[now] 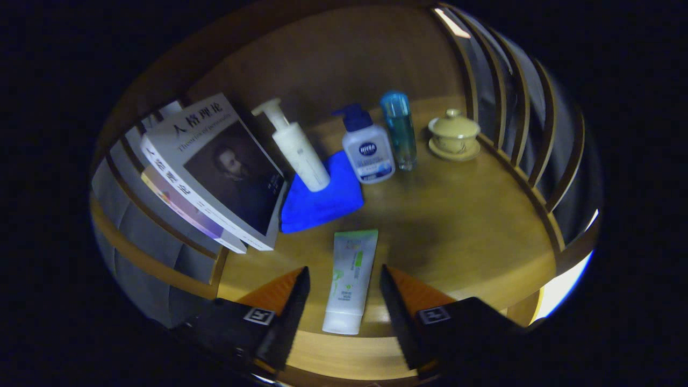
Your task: Pull open the drawer, take out the items inside it, and place them on the countertop above the cabinet.
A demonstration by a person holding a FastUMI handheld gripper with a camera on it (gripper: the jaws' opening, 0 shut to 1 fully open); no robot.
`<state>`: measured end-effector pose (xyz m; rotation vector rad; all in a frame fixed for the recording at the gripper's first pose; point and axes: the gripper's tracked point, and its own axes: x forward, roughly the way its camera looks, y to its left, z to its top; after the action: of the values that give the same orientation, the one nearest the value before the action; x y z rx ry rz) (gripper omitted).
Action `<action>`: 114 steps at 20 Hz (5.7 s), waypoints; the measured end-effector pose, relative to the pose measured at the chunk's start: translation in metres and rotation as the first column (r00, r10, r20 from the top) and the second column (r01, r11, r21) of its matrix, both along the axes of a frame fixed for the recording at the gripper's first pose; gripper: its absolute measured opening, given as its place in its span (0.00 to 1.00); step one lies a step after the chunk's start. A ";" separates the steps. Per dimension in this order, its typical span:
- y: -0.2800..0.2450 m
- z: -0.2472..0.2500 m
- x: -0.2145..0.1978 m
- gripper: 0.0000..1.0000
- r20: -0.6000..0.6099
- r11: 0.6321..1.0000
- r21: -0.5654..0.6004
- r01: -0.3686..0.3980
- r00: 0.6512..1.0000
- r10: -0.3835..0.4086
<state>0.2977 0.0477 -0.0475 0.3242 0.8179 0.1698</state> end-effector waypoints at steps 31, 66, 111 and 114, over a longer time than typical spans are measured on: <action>0.000 -0.020 -0.306 0.98 0.694 0.973 -0.021 0.231 0.703 -0.152; 0.027 -0.132 -0.250 0.98 0.504 0.965 -0.184 0.186 0.861 -0.070; -0.001 0.113 -0.338 0.97 0.761 0.975 -0.084 0.207 0.645 -0.072; 0.004 0.130 -0.347 0.97 0.782 0.979 -0.074 0.189 0.620 -0.060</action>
<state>-0.0489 0.0515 0.0822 0.1308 -0.0757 0.0979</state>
